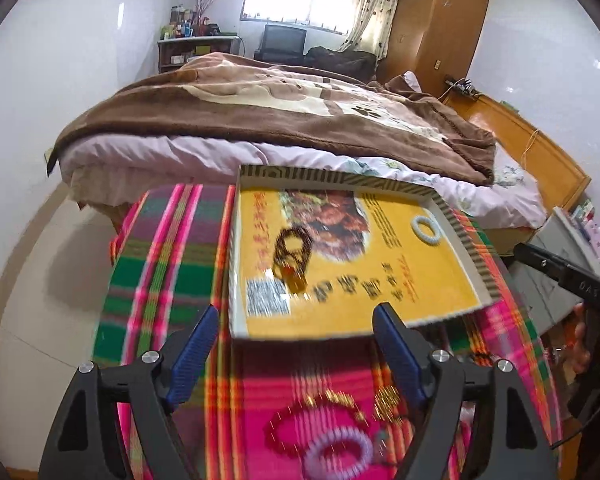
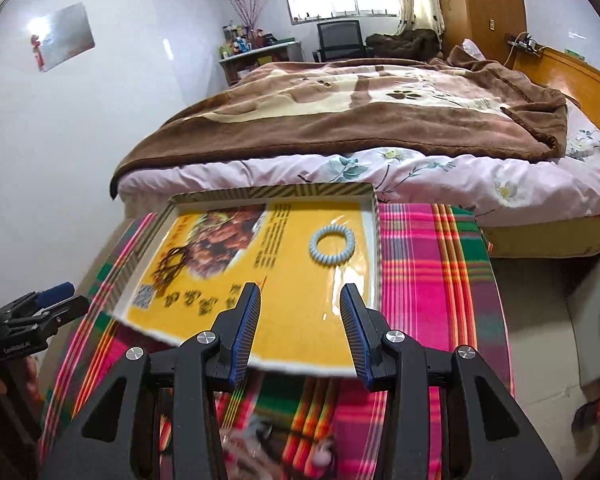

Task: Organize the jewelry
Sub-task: 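Withdraw both open tools from the box back over the jewelry, then grasp the clear acrylic holder with the right tool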

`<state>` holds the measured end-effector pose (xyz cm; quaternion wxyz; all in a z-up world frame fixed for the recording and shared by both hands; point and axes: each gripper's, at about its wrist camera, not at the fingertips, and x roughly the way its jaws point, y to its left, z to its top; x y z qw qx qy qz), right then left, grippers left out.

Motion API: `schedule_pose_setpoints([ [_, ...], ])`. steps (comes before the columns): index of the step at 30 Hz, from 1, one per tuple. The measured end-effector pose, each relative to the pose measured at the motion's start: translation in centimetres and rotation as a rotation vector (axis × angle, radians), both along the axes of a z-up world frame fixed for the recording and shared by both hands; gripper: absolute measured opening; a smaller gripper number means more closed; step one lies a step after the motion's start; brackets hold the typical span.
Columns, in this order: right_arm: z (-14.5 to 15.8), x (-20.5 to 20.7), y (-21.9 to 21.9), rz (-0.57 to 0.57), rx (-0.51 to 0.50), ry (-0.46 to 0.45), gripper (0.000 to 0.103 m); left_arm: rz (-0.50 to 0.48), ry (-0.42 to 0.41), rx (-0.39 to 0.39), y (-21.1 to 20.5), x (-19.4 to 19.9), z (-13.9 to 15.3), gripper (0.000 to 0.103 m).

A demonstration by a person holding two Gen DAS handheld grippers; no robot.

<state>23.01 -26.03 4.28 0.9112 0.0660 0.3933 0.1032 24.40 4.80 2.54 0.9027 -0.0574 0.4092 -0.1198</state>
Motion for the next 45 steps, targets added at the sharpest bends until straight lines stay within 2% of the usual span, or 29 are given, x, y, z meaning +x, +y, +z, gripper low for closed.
schedule_pose_setpoints([
  [6,-1.2,-3.4,0.5,0.040,-0.011,0.005,0.043,-0.004,0.010,-0.026,0.5,-3.3,-0.6,0.079],
  [14,-3.3,-6.0,1.6,0.125,-0.032,0.036,0.043,-0.017,0.047,-0.061,1.0,-6.5,-2.0,0.079],
  [18,-4.4,-6.6,2.6,0.191,-0.044,0.058,0.043,-0.028,0.073,-0.083,1.4,-8.0,-3.1,0.085],
  [20,-4.8,-6.9,3.1,0.233,-0.046,0.066,0.051,-0.047,0.077,-0.095,1.6,-8.7,-3.5,0.085],
  [22,-5.1,-7.0,3.5,0.266,-0.054,0.066,0.053,-0.057,0.083,-0.114,1.8,-9.3,-3.9,0.085],
  [32,-7.1,-5.7,5.6,0.348,-0.148,0.143,0.053,-0.039,0.121,-0.122,2.7,-10.6,-5.1,0.085],
  [36,-7.2,-5.9,6.0,0.367,-0.182,0.138,0.053,-0.041,0.133,-0.114,2.6,-10.5,-5.4,0.085],
  [38,-7.2,-5.9,6.0,0.382,-0.167,0.143,0.043,-0.043,0.136,-0.115,2.5,-10.5,-5.5,0.085],
  [42,-7.1,-6.1,6.2,0.393,-0.173,0.134,0.036,-0.041,0.143,-0.100,2.3,-10.3,-5.7,0.085],
  [45,-7.0,-6.2,6.1,0.389,-0.175,0.129,0.014,-0.038,0.148,-0.089,2.1,-9.9,-5.8,0.085],
])
